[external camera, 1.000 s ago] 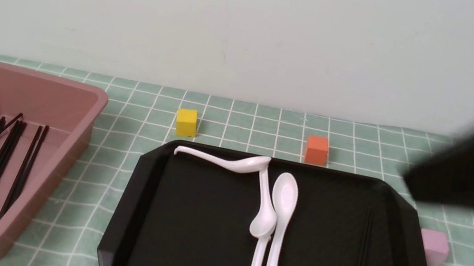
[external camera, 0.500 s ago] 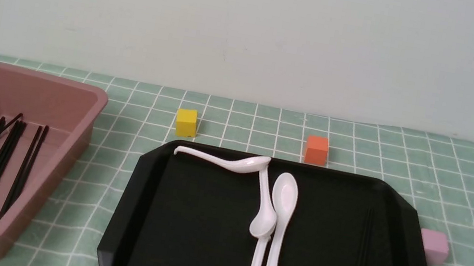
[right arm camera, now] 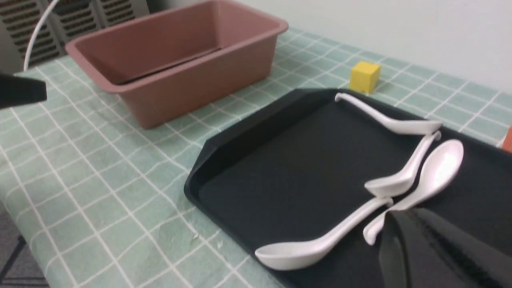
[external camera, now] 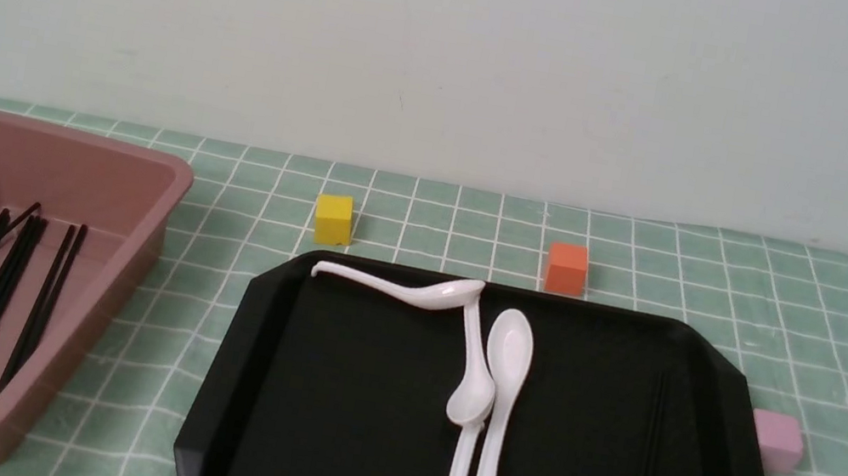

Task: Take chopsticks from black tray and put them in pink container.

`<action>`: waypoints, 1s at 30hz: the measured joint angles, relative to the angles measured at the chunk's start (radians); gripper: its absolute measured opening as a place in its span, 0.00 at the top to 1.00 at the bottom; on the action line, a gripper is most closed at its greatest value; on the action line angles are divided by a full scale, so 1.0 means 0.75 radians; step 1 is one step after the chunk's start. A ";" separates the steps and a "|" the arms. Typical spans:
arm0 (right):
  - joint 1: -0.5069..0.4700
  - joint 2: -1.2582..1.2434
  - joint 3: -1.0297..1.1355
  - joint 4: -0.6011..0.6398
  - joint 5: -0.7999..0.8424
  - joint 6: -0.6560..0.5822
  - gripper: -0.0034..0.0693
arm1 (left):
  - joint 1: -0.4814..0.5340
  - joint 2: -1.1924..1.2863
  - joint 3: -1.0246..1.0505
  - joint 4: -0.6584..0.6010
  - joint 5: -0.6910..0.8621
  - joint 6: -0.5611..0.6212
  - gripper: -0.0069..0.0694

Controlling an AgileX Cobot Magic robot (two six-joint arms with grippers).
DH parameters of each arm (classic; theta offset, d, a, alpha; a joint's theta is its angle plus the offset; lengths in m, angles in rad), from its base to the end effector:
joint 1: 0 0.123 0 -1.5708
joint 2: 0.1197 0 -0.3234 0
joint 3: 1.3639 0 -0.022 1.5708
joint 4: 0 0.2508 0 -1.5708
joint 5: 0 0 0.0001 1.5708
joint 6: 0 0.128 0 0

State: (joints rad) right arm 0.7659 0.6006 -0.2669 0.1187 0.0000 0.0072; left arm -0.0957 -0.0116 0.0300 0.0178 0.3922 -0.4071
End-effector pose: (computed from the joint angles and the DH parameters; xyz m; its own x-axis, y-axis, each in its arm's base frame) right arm 0.0934 0.0899 0.2651 -0.2615 -0.0773 -0.9621 -0.6656 0.7363 0.1218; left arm 0.0484 -0.0038 0.1563 -0.3264 -0.3512 -0.8776 -0.0380 0.9325 -0.3591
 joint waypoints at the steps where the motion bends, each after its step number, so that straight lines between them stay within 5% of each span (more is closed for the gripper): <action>1: 0.000 0.000 0.000 0.000 0.000 0.001 0.95 | 0.000 0.000 0.000 0.000 0.000 0.000 0.60; 17: -0.030 -0.122 0.062 -0.010 0.021 -0.010 0.93 | 0.000 0.000 0.000 0.000 0.000 0.000 0.60; 30: -0.796 -0.767 0.374 -0.125 0.273 -0.024 0.91 | 0.000 0.000 0.000 0.000 0.000 0.000 0.60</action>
State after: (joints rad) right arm 0.1689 0.0256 0.0136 0.0252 0.2045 -0.0109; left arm -0.0957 -0.0116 0.0300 0.0178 0.3922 -0.4071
